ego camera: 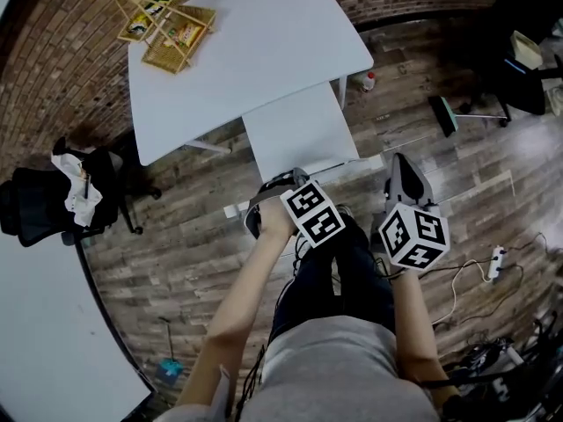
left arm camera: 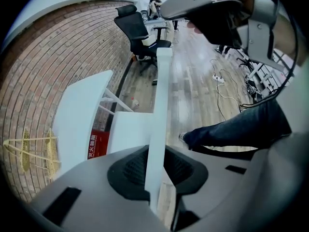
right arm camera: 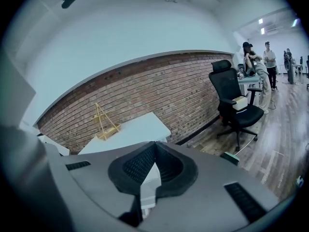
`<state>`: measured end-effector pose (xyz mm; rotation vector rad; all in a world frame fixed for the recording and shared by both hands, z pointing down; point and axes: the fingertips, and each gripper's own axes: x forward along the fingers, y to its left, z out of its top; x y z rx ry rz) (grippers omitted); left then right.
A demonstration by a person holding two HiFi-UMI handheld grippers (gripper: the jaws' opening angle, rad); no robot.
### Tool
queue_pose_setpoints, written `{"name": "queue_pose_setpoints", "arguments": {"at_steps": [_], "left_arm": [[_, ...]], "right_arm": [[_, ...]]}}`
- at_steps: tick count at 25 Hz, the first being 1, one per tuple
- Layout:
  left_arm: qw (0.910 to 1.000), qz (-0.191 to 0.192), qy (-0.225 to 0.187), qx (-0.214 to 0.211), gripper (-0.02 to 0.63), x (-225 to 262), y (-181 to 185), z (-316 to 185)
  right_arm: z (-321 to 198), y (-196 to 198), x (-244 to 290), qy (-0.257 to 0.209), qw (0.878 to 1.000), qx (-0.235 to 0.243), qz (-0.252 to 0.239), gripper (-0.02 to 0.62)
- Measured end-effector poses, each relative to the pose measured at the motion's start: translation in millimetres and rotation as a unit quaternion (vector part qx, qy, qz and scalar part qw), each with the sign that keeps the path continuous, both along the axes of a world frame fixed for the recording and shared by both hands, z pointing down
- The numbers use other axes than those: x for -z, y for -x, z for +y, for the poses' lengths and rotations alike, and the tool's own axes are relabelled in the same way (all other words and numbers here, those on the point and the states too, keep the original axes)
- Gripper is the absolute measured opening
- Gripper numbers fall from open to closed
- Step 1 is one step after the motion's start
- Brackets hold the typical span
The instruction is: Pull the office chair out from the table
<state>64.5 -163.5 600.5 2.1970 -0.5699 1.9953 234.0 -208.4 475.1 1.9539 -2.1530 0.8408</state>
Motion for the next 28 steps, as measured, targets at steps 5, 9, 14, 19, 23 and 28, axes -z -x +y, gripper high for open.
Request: {"name": "queue_pose_setpoints", "arguments": {"at_steps": [5, 9, 14, 19, 23, 28], "left_arm": [[0.9998, -0.002, 0.003, -0.017, 0.089, 0, -1, 33], [0.9996, 0.001, 0.0, -0.027, 0.087, 1, -6, 53], [0.9994, -0.002, 0.001, -0.033, 0.087, 3, -14, 76], [0.9993, -0.009, 0.0, -0.036, 0.087, 2, -23, 101], [0.9996, -0.013, -0.002, -0.026, 0.087, 1, -31, 124], [0.9998, -0.018, -0.004, -0.006, 0.086, 2, -44, 157]], "right_arm": [[54, 6, 8, -0.006, 0.999, -0.038, 0.0, 0.014], [97, 3, 8, -0.003, 0.998, -0.069, -0.003, 0.014], [132, -10, 11, -0.005, 0.996, -0.089, -0.002, 0.014], [150, -26, 14, -0.01, 0.996, -0.09, -0.006, 0.014], [166, -34, 16, -0.011, 0.998, -0.068, -0.008, 0.014], [187, -44, 18, -0.011, 0.999, -0.03, -0.006, 0.014]]}}
